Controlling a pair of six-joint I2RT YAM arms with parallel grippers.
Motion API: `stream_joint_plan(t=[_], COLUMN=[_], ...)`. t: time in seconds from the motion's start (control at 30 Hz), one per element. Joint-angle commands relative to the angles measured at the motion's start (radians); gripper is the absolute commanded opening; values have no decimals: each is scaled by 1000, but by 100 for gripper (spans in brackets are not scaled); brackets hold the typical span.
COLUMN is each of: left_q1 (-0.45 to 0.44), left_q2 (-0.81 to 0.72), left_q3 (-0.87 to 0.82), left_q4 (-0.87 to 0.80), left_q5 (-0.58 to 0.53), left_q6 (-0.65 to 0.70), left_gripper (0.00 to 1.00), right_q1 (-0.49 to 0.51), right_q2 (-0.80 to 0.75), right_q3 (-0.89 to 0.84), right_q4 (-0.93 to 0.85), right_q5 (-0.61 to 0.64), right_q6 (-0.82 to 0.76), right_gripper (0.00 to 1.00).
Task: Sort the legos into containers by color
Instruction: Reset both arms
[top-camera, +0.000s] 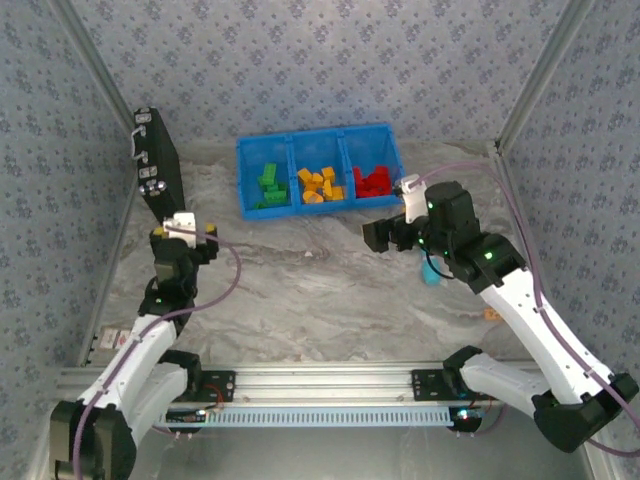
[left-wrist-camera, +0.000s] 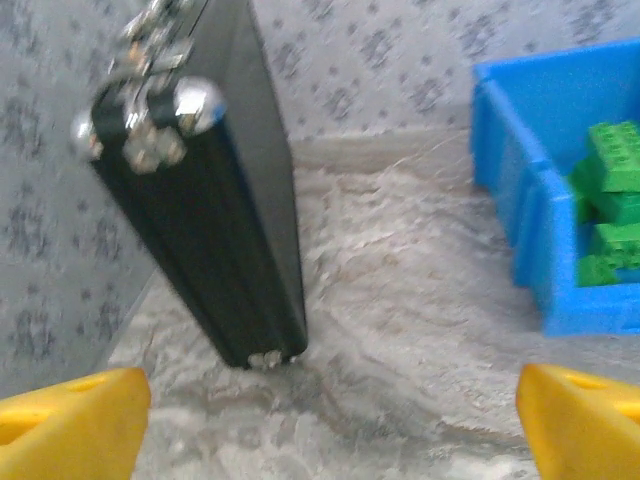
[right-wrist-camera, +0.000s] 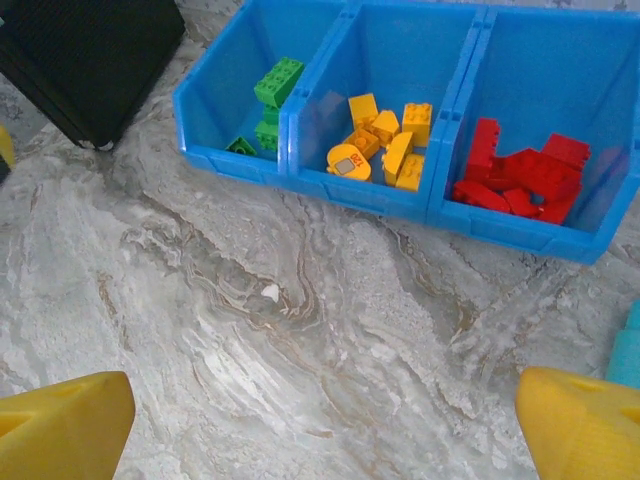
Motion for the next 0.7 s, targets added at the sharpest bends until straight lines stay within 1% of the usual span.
stream_joint_plan(t=[0.0,0.07,0.1,0.17,0.23,0.33,0.43,0.53,0.67], left_q1=[40,70,87,131,152,154,156,163,163], left_q2=[17,47,64,99,129,144,176,260,412], left_q3=[-56,-144,-172,-194,-210,-217,-240,-221,-170], left_q4=[206,334,371,385,412,423,504,554,632], left_q5=[-8,27,39,62,96,113,90,94,140], left_q6=[-42,-61,-79,-127,-138,-143,-150,-149,-161], left_gripper=[99,100,100,100,100,100,100,100,100], right_q1=[8,8,7,9,10,11,14,18,18], right_q2=[7,16,20,29,35,44,61,70,77], right_q3=[57,53,50,44,35,26,26,26,-16], right_q4=[-31,-30,-28,-27,-20,-1,8,16,21], right_q5=[-5,3,3,-4,-7,-17,-18,-16,-2], right_q6=[-25,-23,-20,-14,-8,3,10,13,11], right_gripper=[100,100,100,100,100,100,100,100,100])
